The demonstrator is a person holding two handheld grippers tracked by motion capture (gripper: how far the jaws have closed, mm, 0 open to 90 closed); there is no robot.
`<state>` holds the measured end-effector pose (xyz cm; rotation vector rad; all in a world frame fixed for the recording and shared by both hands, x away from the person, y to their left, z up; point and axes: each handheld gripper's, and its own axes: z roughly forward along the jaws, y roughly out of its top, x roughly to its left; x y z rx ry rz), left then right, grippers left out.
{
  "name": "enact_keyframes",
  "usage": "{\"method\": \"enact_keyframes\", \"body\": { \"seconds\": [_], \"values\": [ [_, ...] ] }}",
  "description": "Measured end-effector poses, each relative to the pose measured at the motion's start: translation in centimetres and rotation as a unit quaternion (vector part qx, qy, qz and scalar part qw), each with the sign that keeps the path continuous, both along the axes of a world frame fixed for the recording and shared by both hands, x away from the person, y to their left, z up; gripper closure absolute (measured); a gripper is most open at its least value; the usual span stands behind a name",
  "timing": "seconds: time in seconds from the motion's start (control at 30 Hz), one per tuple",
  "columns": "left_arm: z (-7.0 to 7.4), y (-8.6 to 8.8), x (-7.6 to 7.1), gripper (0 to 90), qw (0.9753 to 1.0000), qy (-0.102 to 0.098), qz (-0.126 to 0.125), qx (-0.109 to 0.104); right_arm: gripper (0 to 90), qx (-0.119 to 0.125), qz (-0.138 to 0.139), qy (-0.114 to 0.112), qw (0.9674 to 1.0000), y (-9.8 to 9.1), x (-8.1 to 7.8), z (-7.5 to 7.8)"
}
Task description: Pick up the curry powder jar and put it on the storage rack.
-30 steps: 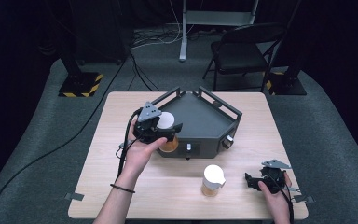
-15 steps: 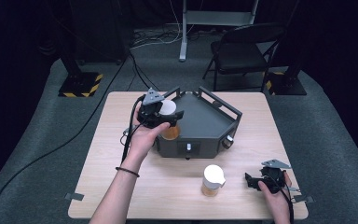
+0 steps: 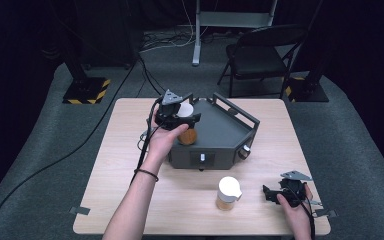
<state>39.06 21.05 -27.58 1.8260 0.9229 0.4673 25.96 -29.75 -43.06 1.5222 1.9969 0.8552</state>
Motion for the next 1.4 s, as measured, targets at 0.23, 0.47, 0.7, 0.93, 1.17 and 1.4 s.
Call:
{"method": "enact_keyframes", "body": {
  "seconds": [0.23,0.47,0.7,0.93,1.17,1.4],
  "values": [
    [-0.5,-0.5,0.8,34.4,0.9998,0.009,0.016,0.005,0.0,0.0,0.0,0.0,1.0,0.0,0.0,0.0],
    [0.0,-0.6,1.3,26.3,0.9996,0.025,0.012,-0.004,0.0,0.0,0.0,0.0,1.0,0.0,0.0,0.0],
    [0.4,-0.2,0.9,12.2,0.9996,0.026,0.011,-0.005,0.0,0.0,0.0,0.0,1.0,0.0,0.0,0.0],
    [0.2,0.7,-0.1,7.6,0.9997,0.023,0.01,-0.003,0.0,0.0,0.0,0.0,1.0,0.0,0.0,0.0],
    [0.4,1.7,-1.3,7.5,0.9995,0.022,0.015,0.016,0.0,0.0,0.0,0.0,1.0,0.0,0.0,0.0],
    [-0.9,4.5,-3.4,6.9,0.9993,0.02,0.031,0.007,0.0,0.0,0.0,0.0,1.0,0.0,0.0,0.0]
  ]
}}
